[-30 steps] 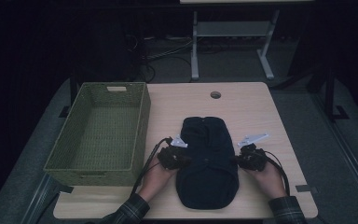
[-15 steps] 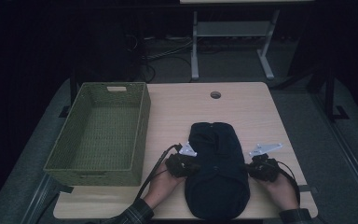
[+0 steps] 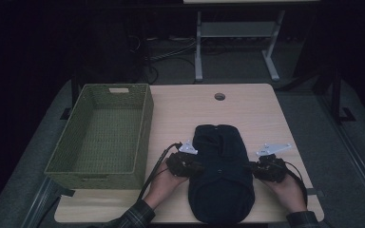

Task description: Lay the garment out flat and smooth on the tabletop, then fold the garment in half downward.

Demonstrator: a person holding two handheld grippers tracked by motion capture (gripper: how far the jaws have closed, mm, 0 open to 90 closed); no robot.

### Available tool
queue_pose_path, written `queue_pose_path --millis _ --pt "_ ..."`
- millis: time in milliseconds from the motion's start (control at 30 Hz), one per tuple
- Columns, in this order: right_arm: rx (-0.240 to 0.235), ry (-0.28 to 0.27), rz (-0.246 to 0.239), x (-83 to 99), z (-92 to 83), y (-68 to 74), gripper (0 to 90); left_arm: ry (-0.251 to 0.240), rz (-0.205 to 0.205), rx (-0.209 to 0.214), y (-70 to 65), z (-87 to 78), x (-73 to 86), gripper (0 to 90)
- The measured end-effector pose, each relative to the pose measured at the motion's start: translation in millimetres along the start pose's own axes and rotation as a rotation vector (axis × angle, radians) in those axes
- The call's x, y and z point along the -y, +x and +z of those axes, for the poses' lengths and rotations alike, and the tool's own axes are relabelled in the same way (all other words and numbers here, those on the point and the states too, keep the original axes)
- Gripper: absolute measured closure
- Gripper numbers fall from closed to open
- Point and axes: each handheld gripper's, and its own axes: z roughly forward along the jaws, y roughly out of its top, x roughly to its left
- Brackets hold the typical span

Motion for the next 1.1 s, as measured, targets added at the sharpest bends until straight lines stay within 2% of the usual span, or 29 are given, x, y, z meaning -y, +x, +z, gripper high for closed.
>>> queue_pose_path --millis 200,267,333,400,500,700,833,900,1100 --pt "0.0 -0.028 0.004 -6.2 -0.2 -7.1 64.0 0.009 0.003 -0.018 5.2 -8.3 -7.0 58.1" --pt "-0.006 -0.036 0.016 -8.1 0.2 -9.8 60.3 -0.004 0.0 -0.02 7.1 -11.5 -8.6 55.6" --pt "-0.001 -0.036 0.018 -11.4 1.0 -11.3 53.6 -0.004 -0.001 -0.018 9.6 -13.9 -10.9 52.7" --pt "-0.008 -0.049 0.019 -14.9 0.5 -13.4 51.6 -0.001 0.003 -0.021 11.7 -15.8 -13.1 50.1" --pt "-0.021 -0.069 0.026 -22.4 -0.9 -16.0 48.8 -0.021 -0.01 -0.023 15.2 -20.0 -17.3 47.3" --pt "-0.019 -0.075 0.019 -40.5 -0.4 -22.5 46.2 -0.044 0.006 -0.059 23.5 -26.4 -30.1 43.7" --pt "-0.001 -0.084 0.007 -52.3 0.2 -27.7 45.1 -0.066 -0.001 -0.075 29.7 -28.6 -37.6 43.4" --pt "-0.025 -0.093 0.019 -57.6 0.2 -31.6 48.0 -0.075 -0.004 -0.081 32.9 -29.2 -41.1 44.3" --pt "-0.031 -0.084 0.034 -71.2 3.9 -43.6 47.4 -0.096 -0.016 -0.107 45.0 -30.5 -52.6 45.5"
